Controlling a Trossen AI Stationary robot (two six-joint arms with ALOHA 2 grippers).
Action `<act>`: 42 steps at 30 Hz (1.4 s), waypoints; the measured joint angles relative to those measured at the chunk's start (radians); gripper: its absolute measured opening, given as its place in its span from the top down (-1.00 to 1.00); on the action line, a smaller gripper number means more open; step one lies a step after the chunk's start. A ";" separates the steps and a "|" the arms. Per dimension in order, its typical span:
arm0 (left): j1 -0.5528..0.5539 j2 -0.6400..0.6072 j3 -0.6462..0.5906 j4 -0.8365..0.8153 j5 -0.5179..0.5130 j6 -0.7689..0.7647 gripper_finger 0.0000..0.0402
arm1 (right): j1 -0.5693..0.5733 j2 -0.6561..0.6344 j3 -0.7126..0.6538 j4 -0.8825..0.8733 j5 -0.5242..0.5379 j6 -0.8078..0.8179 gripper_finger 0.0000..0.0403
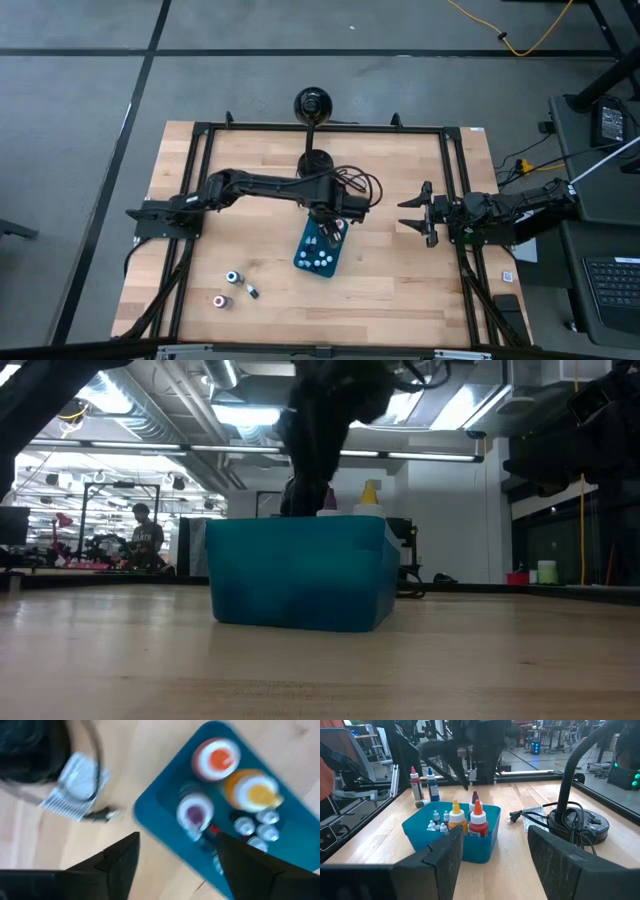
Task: Pick & Place food coloring
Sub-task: Put the blue big food coloring bottle into the bin
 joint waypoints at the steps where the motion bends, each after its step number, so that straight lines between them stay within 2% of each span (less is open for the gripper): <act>1: 0.000 -0.006 0.001 -0.016 -0.003 -0.020 -0.27 | 0.000 0.000 0.000 0.000 0.000 0.000 -0.11; 7: -0.026 -0.062 -0.037 -0.018 0.028 -0.117 -0.28 | 0.000 0.000 0.000 0.000 0.000 0.000 -0.11; 14: -0.064 -0.149 -0.148 -0.015 0.037 -0.284 -0.28 | 0.000 0.000 0.000 0.000 0.000 0.000 -0.11; 29: -0.228 -0.414 -0.581 -0.014 0.173 -0.708 -0.28 | 0.000 0.001 0.000 0.000 0.000 0.000 -0.11; 42: -0.419 -0.517 -0.805 0.098 0.272 -1.017 -0.28 | 0.000 0.001 0.000 0.000 0.000 0.000 -0.11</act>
